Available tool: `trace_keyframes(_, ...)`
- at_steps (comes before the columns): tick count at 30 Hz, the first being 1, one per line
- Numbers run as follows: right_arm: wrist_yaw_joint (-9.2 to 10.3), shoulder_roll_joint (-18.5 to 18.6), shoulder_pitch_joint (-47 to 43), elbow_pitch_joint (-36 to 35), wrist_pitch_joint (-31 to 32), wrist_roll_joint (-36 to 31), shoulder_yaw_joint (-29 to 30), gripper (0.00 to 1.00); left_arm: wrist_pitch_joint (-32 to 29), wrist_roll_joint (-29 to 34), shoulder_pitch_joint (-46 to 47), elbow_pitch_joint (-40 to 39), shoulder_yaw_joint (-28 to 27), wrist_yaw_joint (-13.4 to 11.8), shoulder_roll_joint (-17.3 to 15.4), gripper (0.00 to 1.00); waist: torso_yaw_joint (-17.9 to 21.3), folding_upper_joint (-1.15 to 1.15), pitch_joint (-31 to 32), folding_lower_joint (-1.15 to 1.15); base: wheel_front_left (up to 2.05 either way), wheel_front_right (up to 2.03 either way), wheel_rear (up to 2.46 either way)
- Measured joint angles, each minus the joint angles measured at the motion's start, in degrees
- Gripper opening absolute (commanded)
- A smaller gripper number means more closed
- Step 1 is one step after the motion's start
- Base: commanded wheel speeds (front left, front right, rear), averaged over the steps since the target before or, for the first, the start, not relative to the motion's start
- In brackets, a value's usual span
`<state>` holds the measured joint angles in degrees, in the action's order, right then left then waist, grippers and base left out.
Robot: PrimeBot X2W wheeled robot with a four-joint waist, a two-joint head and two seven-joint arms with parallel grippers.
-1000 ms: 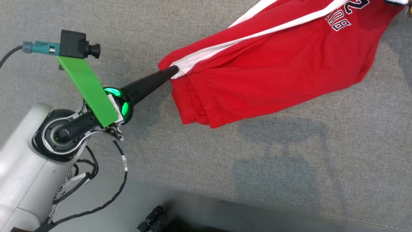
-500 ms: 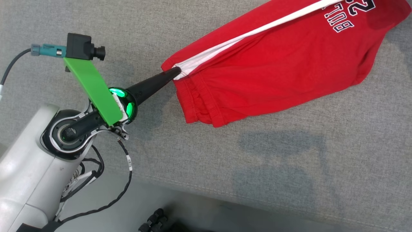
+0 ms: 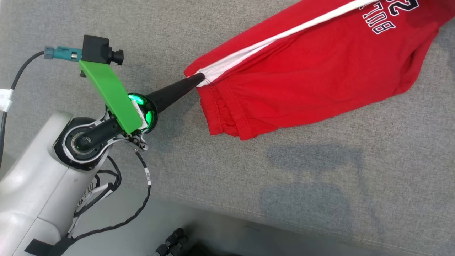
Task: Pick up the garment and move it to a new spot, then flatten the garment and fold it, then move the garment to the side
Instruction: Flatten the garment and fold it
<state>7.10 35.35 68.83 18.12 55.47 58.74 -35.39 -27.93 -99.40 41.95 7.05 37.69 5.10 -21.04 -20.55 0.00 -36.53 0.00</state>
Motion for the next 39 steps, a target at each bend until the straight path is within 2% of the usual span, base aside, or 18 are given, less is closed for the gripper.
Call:
trace_keyframes(1,0.0,-0.2,0.2,0.1,-0.4,-0.4,0.0,1.0,0.0,0.0,0.2,0.3,0.0,0.0,0.1,0.56,-0.1,0.0,0.0,0.0,0.0,0.0,0.0)
trace_keyframes(2,0.0,-0.4,0.3,0.2,-0.8,-0.7,0.0,1.0,0.0,0.0,0.3,0.6,0.0,0.0,0.2,1.0,-0.1,0.0,-0.1,0.0,0.0,0.0,0.0)
trace_keyframes(8,0.0,-1.4,-0.2,1.8,-5.1,-2.4,-0.1,1.0,0.3,0.3,0.4,3.1,0.8,0.4,1.6,1.0,-0.2,0.0,0.9,0.0,0.0,0.0,0.0)
trace_keyframes(12,-0.12,-1.9,-1.4,2.0,-10.4,-3.3,1.0,1.0,1.7,1.0,0.3,4.6,0.6,0.5,1.6,1.0,0.0,0.0,2.0,0.0,0.0,0.0,0.0)
trace_keyframes(15,-1.13,-2.5,-3.5,2.0,-13.9,-3.1,2.2,1.0,3.3,1.9,0.3,5.5,0.0,0.6,1.3,1.0,0.4,0.0,3.1,0.0,0.0,0.0,0.0)
trace_keyframes(17,-2.74,-2.5,-5.3,1.8,-16.6,-2.8,2.7,1.0,4.8,3.2,0.1,5.5,-0.8,1.0,1.0,1.0,0.6,0.0,3.9,0.0,0.0,0.0,0.0)
trace_keyframes(20,-5.5,-2.2,-8.2,0.6,-22.5,-3.5,3.2,1.0,9.2,9.1,0.0,5.4,-1.2,1.4,-0.8,1.0,1.1,0.0,5.4,0.0,0.0,0.0,0.0)
trace_keyframes(22,-6.57,-1.7,-10.0,-0.6,-27.8,-5.0,3.9,1.0,12.9,14.0,-0.4,5.4,-1.5,1.5,-2.4,1.0,1.4,0.0,6.6,0.0,0.0,0.0,0.0)
trace_keyframes(23,-7.82,-0.9,-11.0,-1.5,-30.3,-6.6,3.8,1.0,14.9,17.1,-0.6,5.5,-1.4,1.5,-3.4,1.0,1.6,0.0,7.2,0.0,0.0,0.0,0.0)
trace_keyframes(26,-8.59,0.7,-15.1,-2.8,-38.2,-10.7,4.0,1.0,20.5,24.8,-2.1,5.5,-0.8,1.7,-5.5,1.0,2.1,0.0,9.1,0.0,0.0,0.0,0.0)
trace_keyframes(30,-7.89,2.1,-21.3,-3.6,-47.3,-16.1,3.8,1.0,27.6,32.0,-5.9,5.9,-0.1,1.7,-7.1,1.0,3.0,0.0,12.0,0.0,0.0,0.0,0.0)
trace_keyframes(34,-6.41,1.5,-29.2,-3.6,-53.9,-17.0,3.4,1.0,33.9,35.2,-10.5,6.1,0.3,1.3,-6.9,1.0,4.0,0.0,14.9,0.0,0.0,0.0,0.0)
trace_keyframes(39,-5.33,-0.4,-38.0,-2.8,-59.2,-17.4,1.5,1.0,41.8,39.5,-16.5,7.1,0.0,-2.7,-6.9,1.0,5.6,0.0,18.8,-0.01,0.0,0.0,0.0)
